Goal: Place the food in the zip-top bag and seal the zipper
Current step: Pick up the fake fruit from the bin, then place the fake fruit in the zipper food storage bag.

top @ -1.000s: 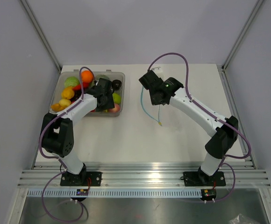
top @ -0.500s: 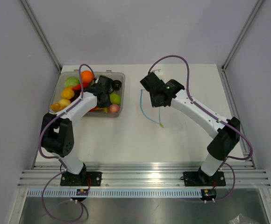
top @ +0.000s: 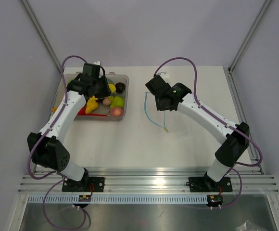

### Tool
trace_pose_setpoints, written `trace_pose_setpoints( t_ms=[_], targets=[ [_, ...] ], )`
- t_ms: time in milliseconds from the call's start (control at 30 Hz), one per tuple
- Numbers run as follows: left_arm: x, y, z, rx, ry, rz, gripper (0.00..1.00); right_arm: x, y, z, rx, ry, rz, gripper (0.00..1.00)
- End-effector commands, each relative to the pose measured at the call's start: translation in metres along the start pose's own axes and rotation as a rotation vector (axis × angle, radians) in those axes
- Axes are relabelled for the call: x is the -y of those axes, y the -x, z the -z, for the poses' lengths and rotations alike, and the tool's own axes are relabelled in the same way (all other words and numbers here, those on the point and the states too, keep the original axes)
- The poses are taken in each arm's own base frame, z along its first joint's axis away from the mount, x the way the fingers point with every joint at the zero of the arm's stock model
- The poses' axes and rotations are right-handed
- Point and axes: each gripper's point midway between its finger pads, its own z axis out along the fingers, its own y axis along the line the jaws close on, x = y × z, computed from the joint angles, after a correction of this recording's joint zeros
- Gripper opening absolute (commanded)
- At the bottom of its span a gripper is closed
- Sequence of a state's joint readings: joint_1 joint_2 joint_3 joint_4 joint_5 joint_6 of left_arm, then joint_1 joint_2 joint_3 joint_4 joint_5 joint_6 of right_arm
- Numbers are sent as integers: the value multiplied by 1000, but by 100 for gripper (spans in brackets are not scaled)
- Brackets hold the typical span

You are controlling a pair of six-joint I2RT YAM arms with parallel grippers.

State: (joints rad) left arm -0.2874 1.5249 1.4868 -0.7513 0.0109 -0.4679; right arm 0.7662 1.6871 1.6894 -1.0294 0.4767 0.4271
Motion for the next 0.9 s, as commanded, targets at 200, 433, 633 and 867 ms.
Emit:
trace_pose_setpoints(
  t_ms=[200, 433, 633, 867],
  targets=[
    [72, 13, 60, -8, -511, -47, 0, -6, 10, 8, 59, 49, -50, 0],
    [92, 10, 116, -40, -777, 38, 0, -15, 14, 4, 72, 76, -49, 0],
    [98, 13, 137, -60, -935, 85, 0, -17, 18, 1, 84, 92, -56, 0],
    [113, 15, 172, -91, -1113, 168, 0, -15, 28, -1, 106, 151, -95, 0]
  ],
)
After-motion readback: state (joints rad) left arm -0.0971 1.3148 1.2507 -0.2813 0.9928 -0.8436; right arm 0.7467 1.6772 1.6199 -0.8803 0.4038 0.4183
